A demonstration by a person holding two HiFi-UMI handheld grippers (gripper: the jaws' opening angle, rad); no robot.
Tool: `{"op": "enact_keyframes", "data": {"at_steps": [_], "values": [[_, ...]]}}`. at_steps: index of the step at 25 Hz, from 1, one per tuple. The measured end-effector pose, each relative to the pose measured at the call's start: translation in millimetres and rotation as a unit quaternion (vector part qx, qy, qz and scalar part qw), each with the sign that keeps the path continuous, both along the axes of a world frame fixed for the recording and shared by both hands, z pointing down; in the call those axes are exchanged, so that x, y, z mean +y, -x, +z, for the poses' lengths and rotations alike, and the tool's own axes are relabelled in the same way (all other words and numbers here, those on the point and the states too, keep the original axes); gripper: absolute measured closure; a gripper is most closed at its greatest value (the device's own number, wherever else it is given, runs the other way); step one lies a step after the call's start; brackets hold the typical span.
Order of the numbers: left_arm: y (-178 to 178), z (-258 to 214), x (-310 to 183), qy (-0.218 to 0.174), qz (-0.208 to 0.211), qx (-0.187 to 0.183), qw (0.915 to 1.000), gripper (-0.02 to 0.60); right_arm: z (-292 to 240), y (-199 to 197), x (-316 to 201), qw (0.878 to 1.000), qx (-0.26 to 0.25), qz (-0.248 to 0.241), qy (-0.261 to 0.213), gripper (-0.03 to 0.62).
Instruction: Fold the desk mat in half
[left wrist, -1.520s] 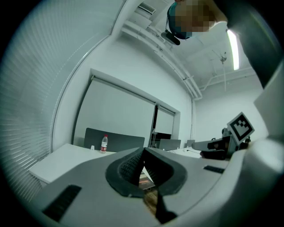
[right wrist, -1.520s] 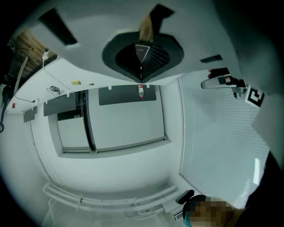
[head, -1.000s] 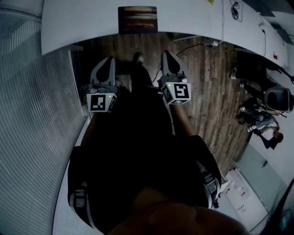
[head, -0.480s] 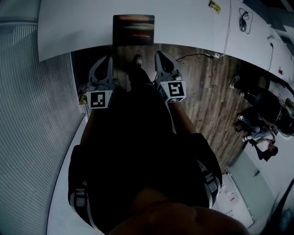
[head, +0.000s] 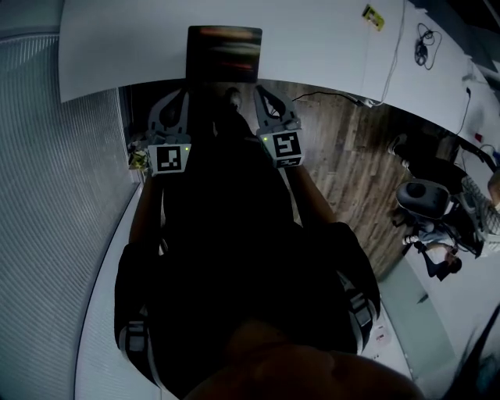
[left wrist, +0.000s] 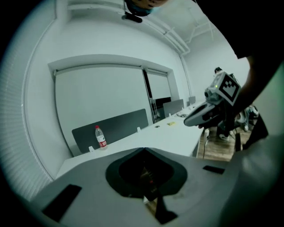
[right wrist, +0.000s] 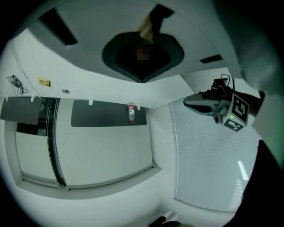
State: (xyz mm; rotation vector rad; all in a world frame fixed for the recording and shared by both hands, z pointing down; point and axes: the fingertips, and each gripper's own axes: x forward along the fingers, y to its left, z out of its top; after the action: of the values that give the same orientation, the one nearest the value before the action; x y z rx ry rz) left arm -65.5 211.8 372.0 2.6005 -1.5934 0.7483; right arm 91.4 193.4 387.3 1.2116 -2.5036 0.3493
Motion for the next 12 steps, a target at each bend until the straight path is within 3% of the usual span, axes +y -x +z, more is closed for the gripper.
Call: {"op": "enact_keyframes", "data": {"at_steps": [3,7,10,12], "values": [[-6,31,-11,-0.004,0.053,-0.049,0.9974,0.577,23,4,-6,0.998,0.05,-0.024,0.005,0.592],[-10,68,-25,0.014,0.112,-0.107,0.9879,0.577,51,7,-12,0.994,0.089,-0.052,0.024,0.592],[-11,91,-35,0.051,0.14,-0.121,0.9814,0.577,74,7,-19,0.992,0.105,-0.063,0.035,0.592],[-11,114,-39,0.088,0.168,-0.135,0.9727,0.575,87,9,-26,0.989,0.115,-0.072,0.061,0.592]]}}
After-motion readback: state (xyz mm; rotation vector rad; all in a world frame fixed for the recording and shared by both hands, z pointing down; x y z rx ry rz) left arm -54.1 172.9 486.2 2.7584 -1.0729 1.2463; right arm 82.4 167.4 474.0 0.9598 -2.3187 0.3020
